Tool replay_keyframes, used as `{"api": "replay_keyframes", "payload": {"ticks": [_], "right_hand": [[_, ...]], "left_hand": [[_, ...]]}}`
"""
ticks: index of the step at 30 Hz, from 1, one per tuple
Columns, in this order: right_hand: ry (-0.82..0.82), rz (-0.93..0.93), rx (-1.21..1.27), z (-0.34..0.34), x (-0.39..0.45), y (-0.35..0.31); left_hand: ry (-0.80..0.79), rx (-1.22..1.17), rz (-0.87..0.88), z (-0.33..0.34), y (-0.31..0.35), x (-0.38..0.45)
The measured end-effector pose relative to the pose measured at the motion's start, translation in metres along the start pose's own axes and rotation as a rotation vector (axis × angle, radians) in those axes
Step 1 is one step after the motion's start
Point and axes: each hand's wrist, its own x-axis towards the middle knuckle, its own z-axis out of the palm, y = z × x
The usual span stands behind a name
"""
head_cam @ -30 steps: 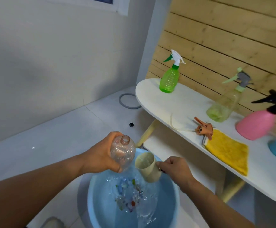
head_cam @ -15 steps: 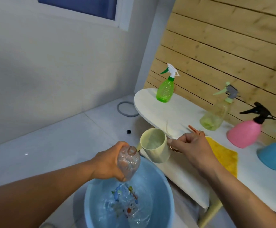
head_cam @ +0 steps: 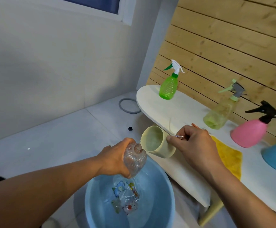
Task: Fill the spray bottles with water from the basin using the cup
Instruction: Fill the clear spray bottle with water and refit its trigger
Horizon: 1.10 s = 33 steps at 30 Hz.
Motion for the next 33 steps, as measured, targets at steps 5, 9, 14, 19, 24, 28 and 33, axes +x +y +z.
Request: {"api": "replay_keyframes", "payload": {"ticks": [5, 9, 14, 19, 24, 28, 33], "right_hand": [[0.042, -0.059, -0.072, -0.001, -0.002, -0.005], [0.044, -0.089, -0.082, -0.004, -0.005, -0.009], [0.060, -0.102, -0.087, -0.007, -0.005, -0.010], [0.080, -0.134, -0.151, -0.008, -0.005, -0.010], [0.109, -0.168, -0.224, -0.009, -0.005, -0.007], [0.145, -0.230, -0.303, -0.011, -0.008, -0.007], [0.203, -0.335, -0.422, -0.008, -0.013, -0.005]], "left_hand": [[-0.005, 0.024, -0.013, 0.001, 0.000, 0.000], [-0.003, 0.031, -0.023, 0.002, -0.001, 0.001], [-0.007, 0.041, -0.014, 0.003, -0.002, 0.002], [0.003, 0.032, -0.009, 0.004, 0.000, 0.005], [-0.005, 0.007, -0.001, 0.007, 0.003, 0.008], [-0.010, -0.012, -0.004, 0.009, 0.005, 0.009], [-0.028, -0.002, -0.001, 0.011, 0.010, 0.010]]}}
